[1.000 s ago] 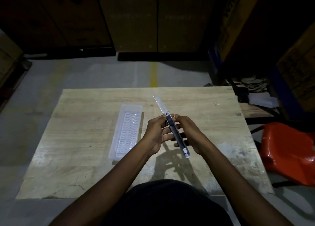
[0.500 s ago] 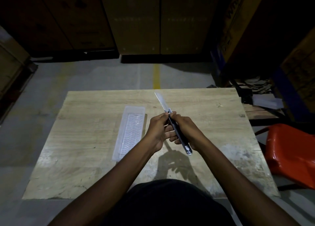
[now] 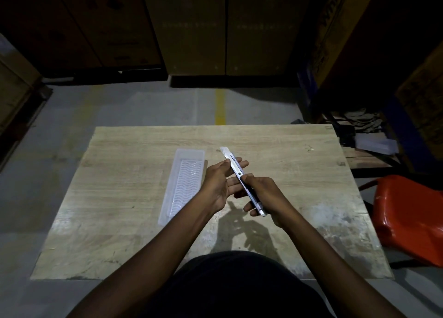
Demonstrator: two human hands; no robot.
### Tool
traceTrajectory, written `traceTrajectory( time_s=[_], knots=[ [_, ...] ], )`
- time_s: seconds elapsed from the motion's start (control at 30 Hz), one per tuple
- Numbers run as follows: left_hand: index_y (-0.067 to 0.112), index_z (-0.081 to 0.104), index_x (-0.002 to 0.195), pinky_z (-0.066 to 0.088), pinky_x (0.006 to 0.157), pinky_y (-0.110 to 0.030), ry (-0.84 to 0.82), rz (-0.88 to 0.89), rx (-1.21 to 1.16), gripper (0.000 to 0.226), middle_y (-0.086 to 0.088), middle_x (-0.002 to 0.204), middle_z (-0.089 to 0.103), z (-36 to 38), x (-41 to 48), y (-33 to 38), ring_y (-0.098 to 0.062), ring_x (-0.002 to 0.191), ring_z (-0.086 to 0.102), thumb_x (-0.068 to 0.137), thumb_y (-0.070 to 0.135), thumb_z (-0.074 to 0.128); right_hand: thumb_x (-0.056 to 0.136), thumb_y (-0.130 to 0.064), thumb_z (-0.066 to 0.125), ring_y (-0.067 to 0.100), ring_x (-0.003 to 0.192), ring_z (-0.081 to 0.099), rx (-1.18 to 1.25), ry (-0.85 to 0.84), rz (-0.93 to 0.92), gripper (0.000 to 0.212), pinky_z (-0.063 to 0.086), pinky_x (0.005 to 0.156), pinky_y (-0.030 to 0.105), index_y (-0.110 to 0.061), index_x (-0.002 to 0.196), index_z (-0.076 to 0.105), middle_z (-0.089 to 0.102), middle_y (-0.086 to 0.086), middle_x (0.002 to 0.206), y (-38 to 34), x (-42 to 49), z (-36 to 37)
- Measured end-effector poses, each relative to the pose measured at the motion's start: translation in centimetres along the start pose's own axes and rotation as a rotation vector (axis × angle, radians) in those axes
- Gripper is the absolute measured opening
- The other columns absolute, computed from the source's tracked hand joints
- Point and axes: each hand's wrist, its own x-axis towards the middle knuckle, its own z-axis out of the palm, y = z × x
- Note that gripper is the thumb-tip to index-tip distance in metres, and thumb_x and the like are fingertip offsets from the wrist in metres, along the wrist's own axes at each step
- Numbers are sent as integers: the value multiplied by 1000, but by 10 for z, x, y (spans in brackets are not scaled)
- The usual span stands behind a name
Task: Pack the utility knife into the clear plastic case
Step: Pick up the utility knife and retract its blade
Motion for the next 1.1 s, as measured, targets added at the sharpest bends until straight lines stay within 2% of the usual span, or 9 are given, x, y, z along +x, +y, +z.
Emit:
traceTrajectory(
  time_s=[0.4,0.57,0.67,0.7,0.77,0.87,1.1],
  knots=[
    [6,57,117,62,64,-34,13,-4,-26,33,-9,113,69,-3,2,3,-29,81,73,101,26,36,92,-45,53,18,49,62,17,-5,72,40,49,50,25,-8,87,68,79,5,83,11,-12,-4],
    [5,57,117,62,62,-34,35,5,-27,33,-9,112,69,-3,4,5,-28,79,74,101,25,37,94,-42,52,18,48,59,36,-30,55,39,44,48,26,-8,81,67,78,9,84,19,-17,-6],
    [6,58,114,62,63,-35,35,10,-11,31,-9,111,69,-2,4,4,-28,77,74,101,24,36,96,-40,47,18,44,54,19,-50,32,44,39,45,24,-5,76,66,76,11,75,23,-19,-6],
    [6,58,113,62,64,-35,32,11,-5,31,-9,110,69,-1,3,3,-28,76,74,101,24,35,98,-39,45,17,41,50,7,-62,13,47,36,44,24,-5,70,63,73,10,65,24,-20,-6],
    [8,60,108,62,66,-36,24,12,0,32,-8,109,70,0,3,2,-27,74,74,102,24,34,100,-37,40,14,35,35,16,-103,-27,50,26,43,23,-9,60,53,52,6,48,28,-20,-5],
    [9,62,104,62,67,-36,12,16,0,32,-6,105,71,0,3,1,-27,74,74,102,25,35,102,-33,35,10,38,21,54,-152,-53,48,17,41,20,-15,57,38,29,-1,49,32,-18,-3],
    [9,62,104,62,68,-38,9,23,-11,33,-5,104,71,0,3,2,-28,76,74,102,26,34,104,-27,32,10,41,17,159,-192,-85,49,14,44,22,-17,56,37,26,-2,48,34,-14,-3]
  ],
)
